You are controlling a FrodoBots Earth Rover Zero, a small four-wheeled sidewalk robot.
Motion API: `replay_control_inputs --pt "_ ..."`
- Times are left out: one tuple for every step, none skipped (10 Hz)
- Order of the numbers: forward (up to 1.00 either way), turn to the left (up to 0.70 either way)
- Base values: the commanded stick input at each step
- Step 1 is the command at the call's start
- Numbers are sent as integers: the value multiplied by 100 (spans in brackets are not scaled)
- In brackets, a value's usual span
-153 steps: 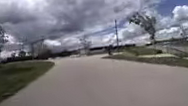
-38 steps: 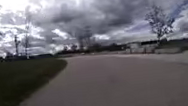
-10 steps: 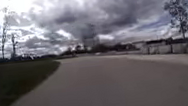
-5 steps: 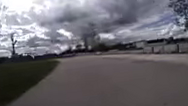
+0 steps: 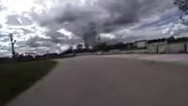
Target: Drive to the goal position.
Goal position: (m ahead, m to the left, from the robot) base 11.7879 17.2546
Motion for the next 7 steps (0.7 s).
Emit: replay_control_inputs --pt "100 0" --pt "100 0" --pt "100 0" --pt "100 0" --pt "100 0" --pt "100 0" --pt "100 0"
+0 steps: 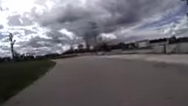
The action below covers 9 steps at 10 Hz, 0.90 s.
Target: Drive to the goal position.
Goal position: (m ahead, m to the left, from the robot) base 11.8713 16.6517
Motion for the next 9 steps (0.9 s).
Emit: replay_control_inputs --pt "100 0" --pt "100 0" --pt "100 2" --pt "100 3" --pt "100 3" --pt "100 3" --pt "100 3" --pt "100 3" --pt "100 3"
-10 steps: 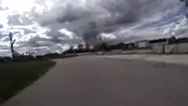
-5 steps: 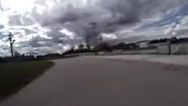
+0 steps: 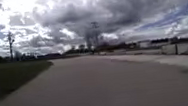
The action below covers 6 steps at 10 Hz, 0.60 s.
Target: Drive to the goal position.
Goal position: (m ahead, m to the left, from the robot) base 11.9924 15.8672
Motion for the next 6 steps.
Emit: replay_control_inputs --pt "100 3" --pt "100 3" --pt "100 3" --pt "100 3" --pt "100 3" --pt "100 3"
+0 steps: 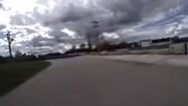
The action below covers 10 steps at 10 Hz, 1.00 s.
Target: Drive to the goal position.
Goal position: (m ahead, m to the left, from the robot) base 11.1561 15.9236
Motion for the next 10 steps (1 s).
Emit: replay_control_inputs --pt "100 3" --pt "100 3" --pt "100 3" --pt "100 3" --pt "100 3" --pt "100 3" --pt "100 3" --pt "100 3" --pt "100 3" --pt "100 3"
